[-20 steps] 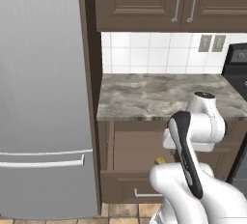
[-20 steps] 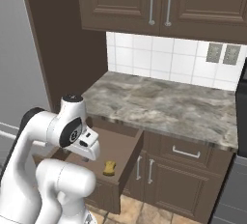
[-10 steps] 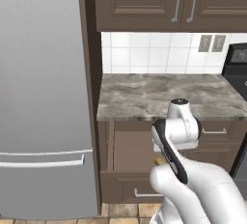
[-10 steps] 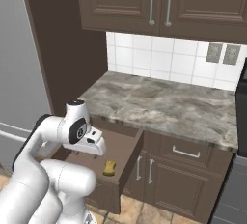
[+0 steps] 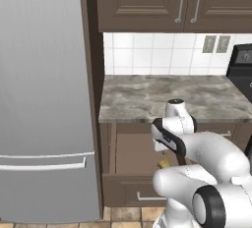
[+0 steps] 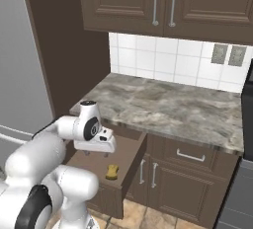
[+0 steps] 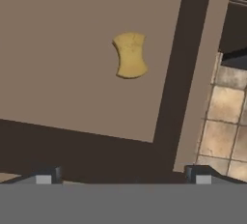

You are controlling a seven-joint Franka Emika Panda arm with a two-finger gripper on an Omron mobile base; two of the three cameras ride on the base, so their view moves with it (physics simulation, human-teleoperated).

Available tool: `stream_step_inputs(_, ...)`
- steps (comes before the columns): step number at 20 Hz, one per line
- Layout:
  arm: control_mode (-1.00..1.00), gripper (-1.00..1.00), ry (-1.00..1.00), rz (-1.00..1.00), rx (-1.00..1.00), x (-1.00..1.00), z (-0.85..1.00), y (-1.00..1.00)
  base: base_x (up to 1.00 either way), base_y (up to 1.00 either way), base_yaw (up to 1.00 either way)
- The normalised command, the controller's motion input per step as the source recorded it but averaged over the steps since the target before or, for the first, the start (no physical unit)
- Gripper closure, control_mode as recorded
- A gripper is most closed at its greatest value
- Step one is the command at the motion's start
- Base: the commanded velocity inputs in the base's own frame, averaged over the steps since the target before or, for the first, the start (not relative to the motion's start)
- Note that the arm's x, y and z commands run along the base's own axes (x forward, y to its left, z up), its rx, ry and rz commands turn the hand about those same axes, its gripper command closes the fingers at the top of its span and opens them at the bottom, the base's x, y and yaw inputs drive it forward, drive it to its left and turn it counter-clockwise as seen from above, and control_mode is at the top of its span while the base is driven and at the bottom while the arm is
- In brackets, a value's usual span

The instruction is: Restock the sink supplies by placing the sponge and soap dispenser on the counter and next to the sink. Make sure the soap dispenser is upright.

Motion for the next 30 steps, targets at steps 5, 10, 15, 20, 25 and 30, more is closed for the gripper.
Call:
stream_step_inputs(5, -1.00, -1.00, 0.00, 0.11, 0.00, 0.21, -0.43, -0.10, 0.00, 0.00, 0.00)
stream_step_inputs(10, -1.00, -1.00, -0.01, 0.07, 0.00, 0.05, -0.48, -0.10, 0.00, 0.00, 0.00)
stream_step_inputs(15, -1.00, -1.00, 0.00, 0.00, 0.00, 0.01, -0.54, -0.02, 0.00, 0.00, 0.00)
stream_step_inputs(20, -1.00, -1.00, 0.00, 0.00, 0.00, 0.27, -0.39, 0.00, 0.00, 0.00, 0.00)
stream_step_inputs(25, -1.00, -1.00, 0.00, 0.00, 0.00, 0.33, -0.35, 0.00, 0.00, 0.00, 0.00)
stream_step_inputs(30, -1.00, -1.00, 0.00, 0.00, 0.00, 0.17, -0.48, 0.00, 0.00, 0.00, 0.00)
